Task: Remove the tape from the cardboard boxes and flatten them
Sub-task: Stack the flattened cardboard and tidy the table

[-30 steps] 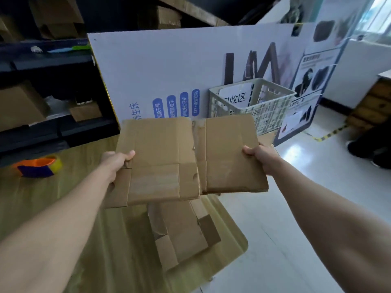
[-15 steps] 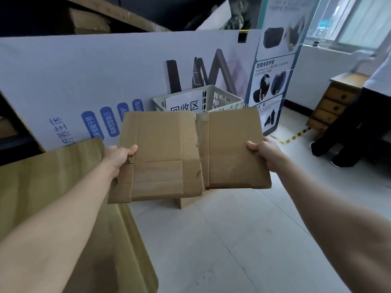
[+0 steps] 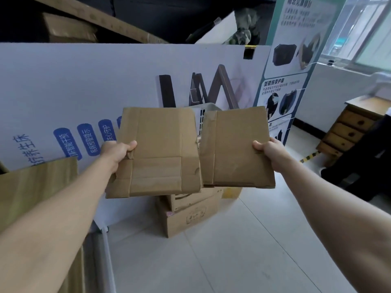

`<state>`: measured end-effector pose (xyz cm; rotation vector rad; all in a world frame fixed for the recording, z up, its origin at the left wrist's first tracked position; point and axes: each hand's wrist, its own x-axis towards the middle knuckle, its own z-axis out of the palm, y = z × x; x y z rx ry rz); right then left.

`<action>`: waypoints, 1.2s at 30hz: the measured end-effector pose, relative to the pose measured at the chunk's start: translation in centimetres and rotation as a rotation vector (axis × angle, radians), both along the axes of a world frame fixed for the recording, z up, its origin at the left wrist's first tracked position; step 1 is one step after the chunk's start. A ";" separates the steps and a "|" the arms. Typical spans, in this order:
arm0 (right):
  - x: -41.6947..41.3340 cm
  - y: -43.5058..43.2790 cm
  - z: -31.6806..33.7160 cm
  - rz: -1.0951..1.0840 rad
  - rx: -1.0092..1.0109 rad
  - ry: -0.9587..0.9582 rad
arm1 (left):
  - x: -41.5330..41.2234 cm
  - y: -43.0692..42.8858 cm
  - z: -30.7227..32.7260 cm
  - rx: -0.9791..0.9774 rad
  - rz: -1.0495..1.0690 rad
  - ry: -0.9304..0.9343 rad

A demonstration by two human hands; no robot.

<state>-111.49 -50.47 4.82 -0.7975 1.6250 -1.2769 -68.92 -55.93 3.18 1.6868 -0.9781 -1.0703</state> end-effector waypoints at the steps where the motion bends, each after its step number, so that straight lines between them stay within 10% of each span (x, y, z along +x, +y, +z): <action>1: -0.9 -1.5 0.4 -0.010 -0.011 0.008 | -0.4 -1.4 0.3 0.003 0.003 0.002; 21: -13.4 -31.2 2.3 0.371 0.013 0.016 | -16.0 -17.5 -2.0 0.056 0.390 -0.063; 36: -5.2 -43.1 -3.2 0.667 0.124 0.004 | -20.9 -26.1 -5.7 0.121 0.483 0.032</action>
